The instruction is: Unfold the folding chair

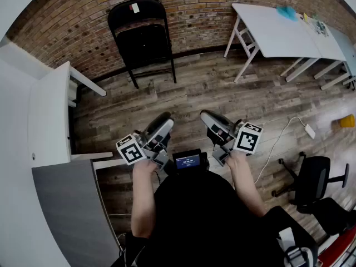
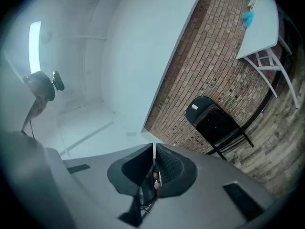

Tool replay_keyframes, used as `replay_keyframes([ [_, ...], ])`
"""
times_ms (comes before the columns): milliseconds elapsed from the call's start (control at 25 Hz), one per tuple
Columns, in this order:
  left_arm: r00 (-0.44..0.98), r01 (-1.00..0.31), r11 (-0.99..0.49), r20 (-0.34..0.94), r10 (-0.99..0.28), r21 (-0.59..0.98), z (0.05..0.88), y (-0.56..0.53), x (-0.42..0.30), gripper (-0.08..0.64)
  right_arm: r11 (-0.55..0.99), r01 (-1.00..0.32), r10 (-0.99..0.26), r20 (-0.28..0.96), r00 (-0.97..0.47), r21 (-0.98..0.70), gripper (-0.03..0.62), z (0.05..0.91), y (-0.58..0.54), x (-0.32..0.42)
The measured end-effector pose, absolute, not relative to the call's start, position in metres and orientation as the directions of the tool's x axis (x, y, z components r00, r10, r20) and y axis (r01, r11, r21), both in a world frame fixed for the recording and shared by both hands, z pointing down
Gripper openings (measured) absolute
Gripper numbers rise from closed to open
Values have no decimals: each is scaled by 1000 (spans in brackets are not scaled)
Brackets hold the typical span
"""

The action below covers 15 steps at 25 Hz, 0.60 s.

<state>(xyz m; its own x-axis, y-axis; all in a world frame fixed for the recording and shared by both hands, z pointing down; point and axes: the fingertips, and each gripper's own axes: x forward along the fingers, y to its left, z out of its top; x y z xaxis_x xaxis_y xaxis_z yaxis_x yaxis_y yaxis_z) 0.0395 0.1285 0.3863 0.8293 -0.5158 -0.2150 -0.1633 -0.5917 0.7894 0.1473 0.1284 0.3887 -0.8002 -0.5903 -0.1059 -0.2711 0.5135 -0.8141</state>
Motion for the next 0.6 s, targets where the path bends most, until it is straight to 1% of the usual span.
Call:
replay_keyframes([
  [600, 839, -167, -598, -205, -503, 784, 388, 129, 58, 249, 516, -274, -592, -107, -798, -811, 31, 390, 131, 164],
])
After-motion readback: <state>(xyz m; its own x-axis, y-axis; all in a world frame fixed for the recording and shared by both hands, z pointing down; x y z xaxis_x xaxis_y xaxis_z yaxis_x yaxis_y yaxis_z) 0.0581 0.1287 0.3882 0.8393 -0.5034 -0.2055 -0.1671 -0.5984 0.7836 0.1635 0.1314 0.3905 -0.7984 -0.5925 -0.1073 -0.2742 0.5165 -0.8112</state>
